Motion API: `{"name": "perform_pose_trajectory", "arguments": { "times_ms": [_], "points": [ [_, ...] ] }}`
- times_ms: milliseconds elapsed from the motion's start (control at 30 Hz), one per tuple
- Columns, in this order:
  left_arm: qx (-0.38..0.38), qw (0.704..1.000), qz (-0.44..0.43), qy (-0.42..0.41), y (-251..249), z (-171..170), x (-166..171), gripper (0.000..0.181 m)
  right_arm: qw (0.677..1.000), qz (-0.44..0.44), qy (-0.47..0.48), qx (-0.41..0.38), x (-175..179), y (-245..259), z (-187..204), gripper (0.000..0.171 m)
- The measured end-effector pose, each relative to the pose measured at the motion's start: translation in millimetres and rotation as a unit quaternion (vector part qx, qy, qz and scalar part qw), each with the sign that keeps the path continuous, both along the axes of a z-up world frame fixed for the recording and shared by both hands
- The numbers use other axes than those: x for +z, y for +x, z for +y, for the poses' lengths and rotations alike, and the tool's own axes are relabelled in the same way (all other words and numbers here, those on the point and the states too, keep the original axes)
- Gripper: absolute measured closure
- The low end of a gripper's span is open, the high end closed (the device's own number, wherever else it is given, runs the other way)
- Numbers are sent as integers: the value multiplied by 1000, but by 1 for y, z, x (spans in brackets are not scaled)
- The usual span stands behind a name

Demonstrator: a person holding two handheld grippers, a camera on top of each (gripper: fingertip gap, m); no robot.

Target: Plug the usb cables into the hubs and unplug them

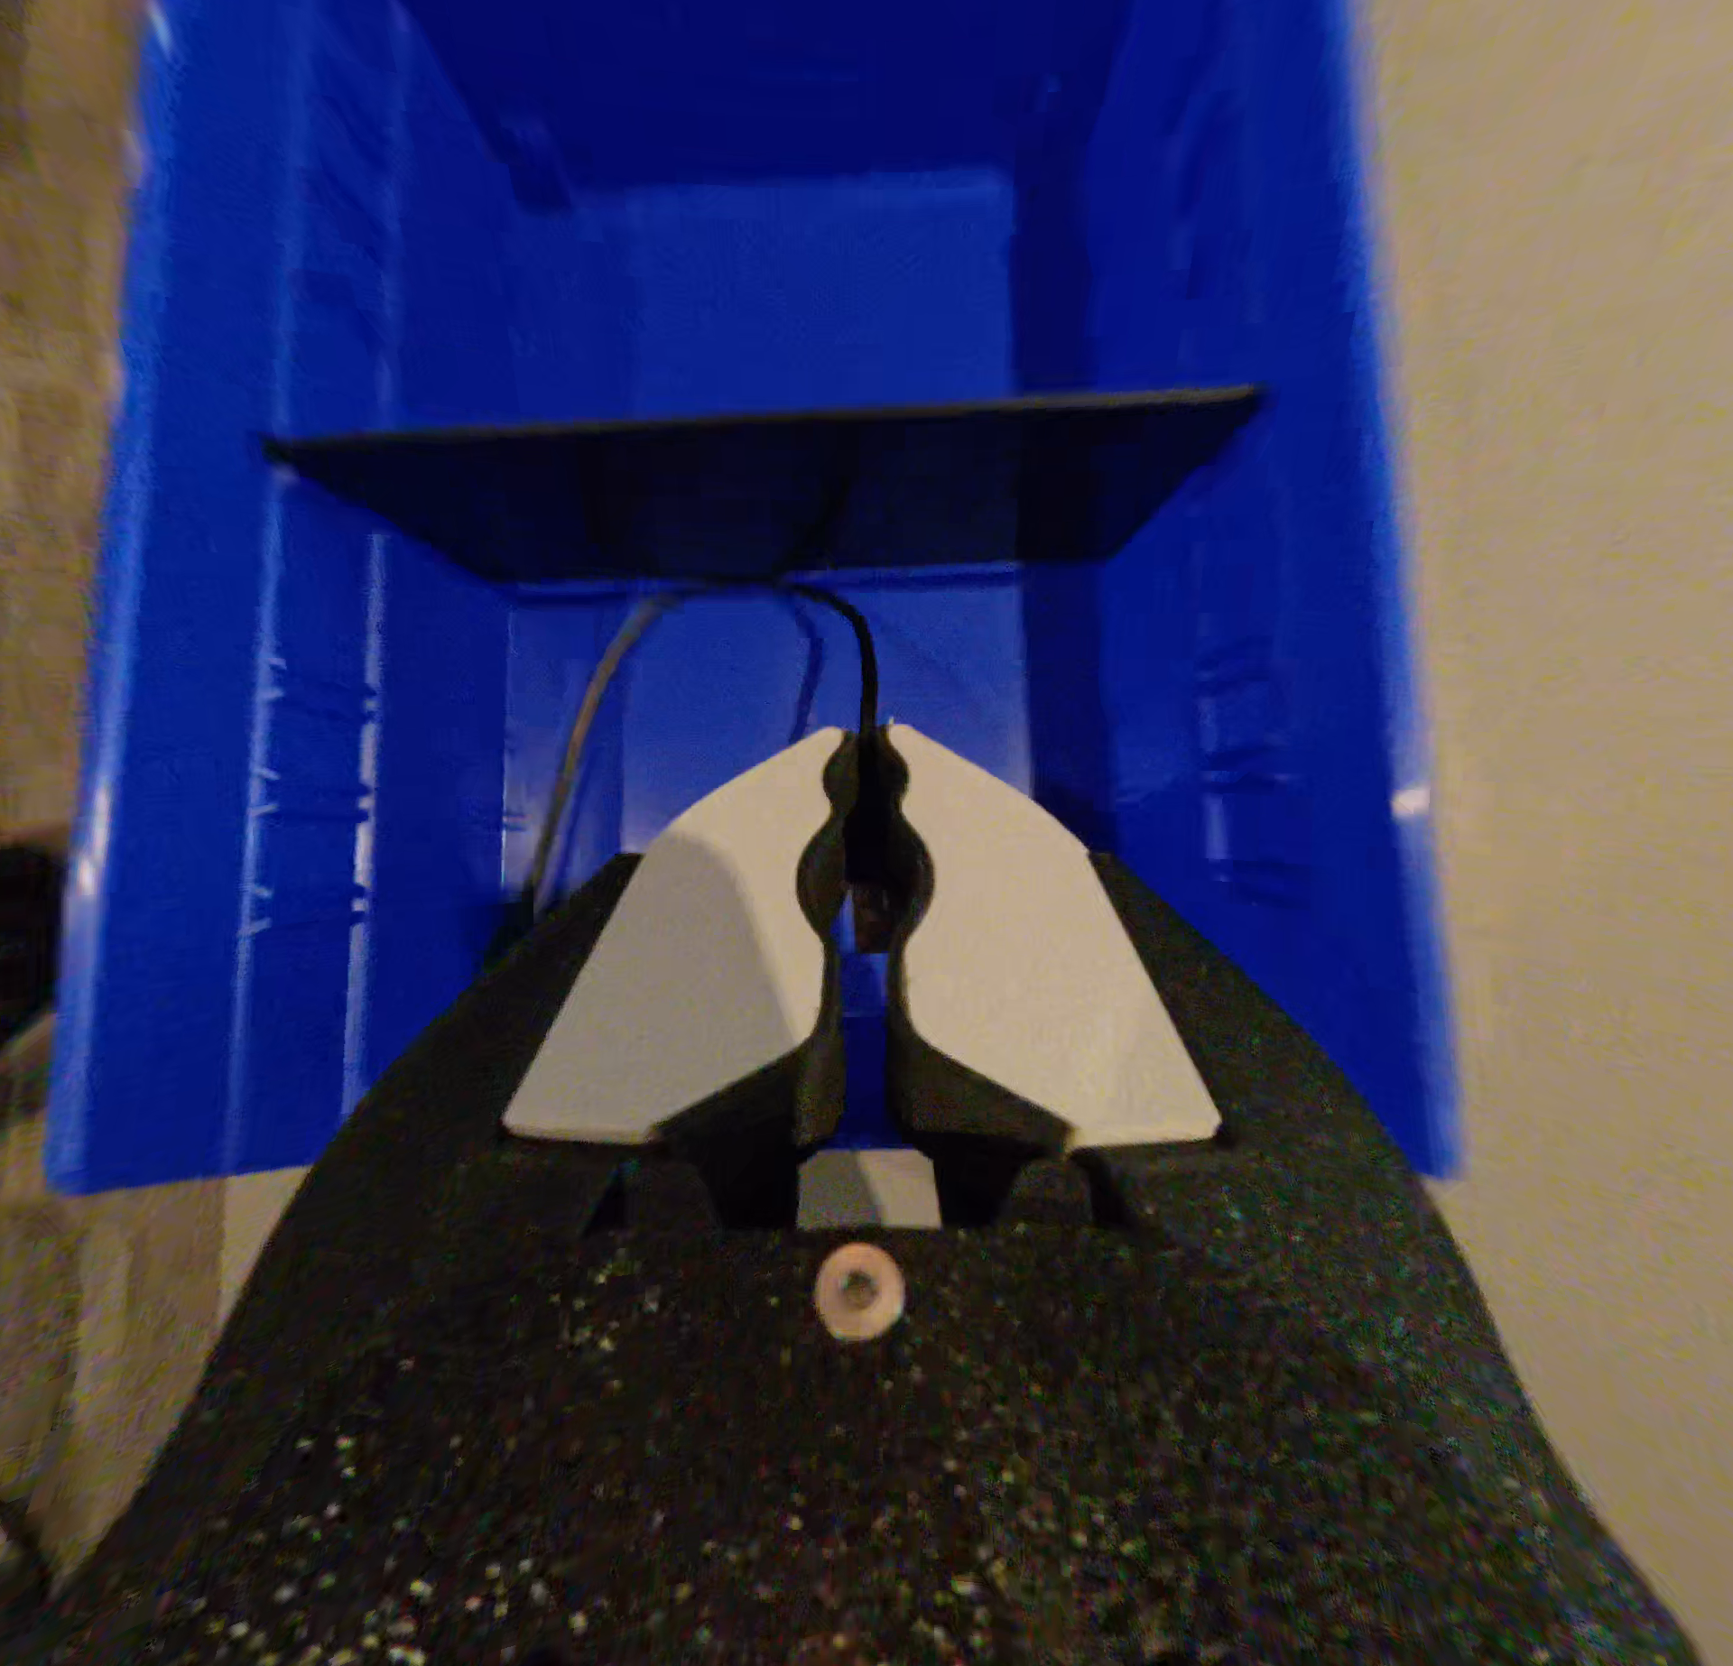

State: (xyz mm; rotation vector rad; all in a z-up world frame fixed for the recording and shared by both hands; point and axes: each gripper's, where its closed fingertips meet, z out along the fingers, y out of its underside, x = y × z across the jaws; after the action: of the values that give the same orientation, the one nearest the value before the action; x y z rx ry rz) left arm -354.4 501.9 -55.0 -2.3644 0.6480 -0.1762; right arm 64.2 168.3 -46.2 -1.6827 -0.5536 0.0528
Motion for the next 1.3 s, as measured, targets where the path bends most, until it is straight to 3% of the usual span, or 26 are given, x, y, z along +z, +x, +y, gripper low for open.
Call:
{"name": "perform_pose_trajectory", "arguments": {
  "times_ms": [33,300,467,600,867,1033,1200,1300],
  "points": [
    [-16,999,-18,30,8,-5,15,179,1000,-1,0,0,0,0,0,129],
    [-144,958,-128,212,90,-71,140,179,1000,-11,11,2,1,-2,-2,129],
    [-287,908,-190,239,171,-131,174,179,1000,-10,10,10,0,-4,-3,129],
    [-387,868,-217,224,245,-172,154,179,999,35,5,30,5,-8,-3,128],
    [-437,832,-253,231,353,-216,80,179,972,204,-83,79,9,-16,9,128],
    [-460,806,-261,266,378,-241,61,179,938,309,-130,89,24,-8,36,127],
    [-496,779,-272,271,387,-263,48,179,868,462,-160,91,36,13,65,122],
    [-517,768,-263,273,392,-273,41,179,849,497,-157,85,30,21,70,121]
  ]
}}
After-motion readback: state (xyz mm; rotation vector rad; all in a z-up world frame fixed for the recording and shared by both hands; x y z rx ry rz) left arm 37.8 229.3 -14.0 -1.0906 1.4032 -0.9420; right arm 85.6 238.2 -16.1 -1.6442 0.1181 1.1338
